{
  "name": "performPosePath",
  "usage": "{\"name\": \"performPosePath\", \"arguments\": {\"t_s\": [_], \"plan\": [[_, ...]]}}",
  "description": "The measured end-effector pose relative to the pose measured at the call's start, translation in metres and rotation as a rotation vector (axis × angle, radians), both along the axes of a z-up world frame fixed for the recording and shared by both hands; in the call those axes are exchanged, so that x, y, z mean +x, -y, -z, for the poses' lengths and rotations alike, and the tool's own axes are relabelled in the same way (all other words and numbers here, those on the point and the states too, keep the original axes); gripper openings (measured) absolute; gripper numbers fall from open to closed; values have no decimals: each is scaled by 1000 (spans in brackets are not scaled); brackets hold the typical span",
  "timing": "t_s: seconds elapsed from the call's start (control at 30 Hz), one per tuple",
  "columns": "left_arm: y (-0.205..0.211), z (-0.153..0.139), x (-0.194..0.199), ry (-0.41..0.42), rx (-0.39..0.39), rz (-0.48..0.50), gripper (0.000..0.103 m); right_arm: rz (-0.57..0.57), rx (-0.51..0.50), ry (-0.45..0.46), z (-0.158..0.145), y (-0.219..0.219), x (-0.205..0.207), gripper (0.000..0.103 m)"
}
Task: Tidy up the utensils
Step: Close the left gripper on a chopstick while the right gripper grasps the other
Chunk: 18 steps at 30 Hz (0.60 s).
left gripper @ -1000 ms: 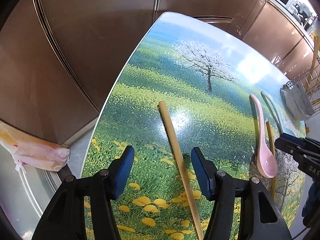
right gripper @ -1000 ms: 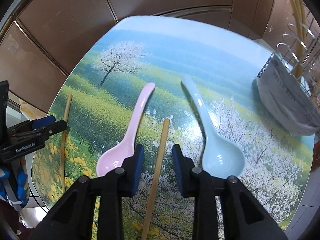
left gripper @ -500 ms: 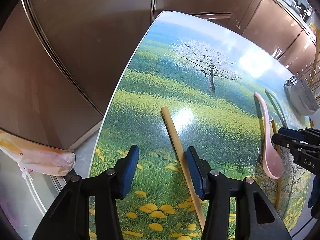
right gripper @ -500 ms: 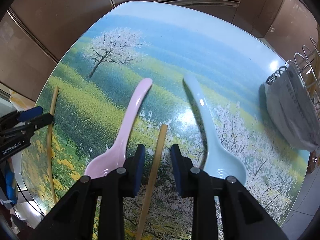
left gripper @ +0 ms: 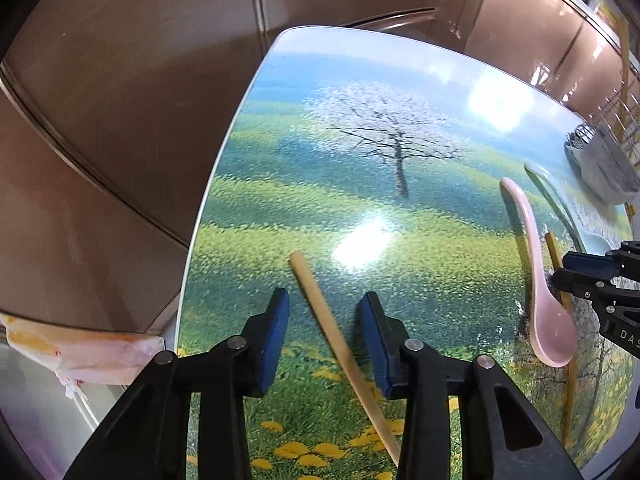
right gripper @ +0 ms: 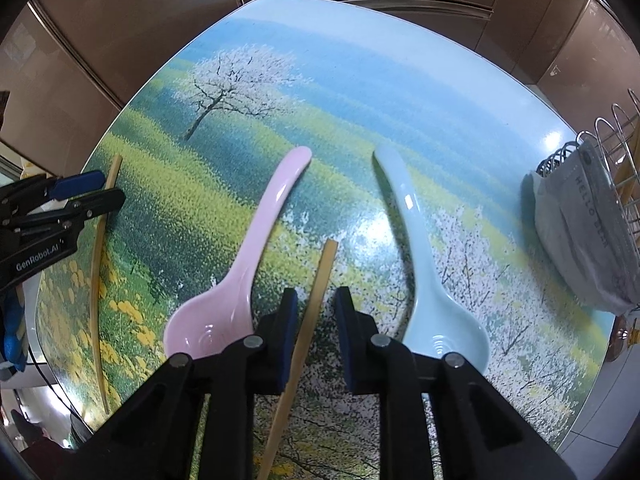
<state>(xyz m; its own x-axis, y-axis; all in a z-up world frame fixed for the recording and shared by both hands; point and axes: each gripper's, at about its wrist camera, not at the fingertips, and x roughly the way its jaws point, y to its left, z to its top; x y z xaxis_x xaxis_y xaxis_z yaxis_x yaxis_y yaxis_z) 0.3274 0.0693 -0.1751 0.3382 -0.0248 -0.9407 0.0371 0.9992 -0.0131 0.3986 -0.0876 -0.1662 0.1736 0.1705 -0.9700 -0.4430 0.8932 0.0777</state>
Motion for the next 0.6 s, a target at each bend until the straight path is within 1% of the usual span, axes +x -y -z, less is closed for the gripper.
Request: {"name": "performPosePath", "arguments": {"t_s": [0.13,0.2,0.27,0.37,0.6], "plan": [[7,-2,-3,-2,-9,54,21,-20,-5,0,-3,3,-2,16],[11,-2,-5,-7,-16,91,11,-35,-10,3,-2,4,-6,16],[16,-2,-7,-11,-20,132,9,-52,-16,8,-1,4,-9,15],[22,-2,-8,-13,-18,168,7,-64,-19,11,-2,4,-12,13],[28,-3,-11,-13,-11,176,7,-71,-20,10,-4,5,-13,13]]}}
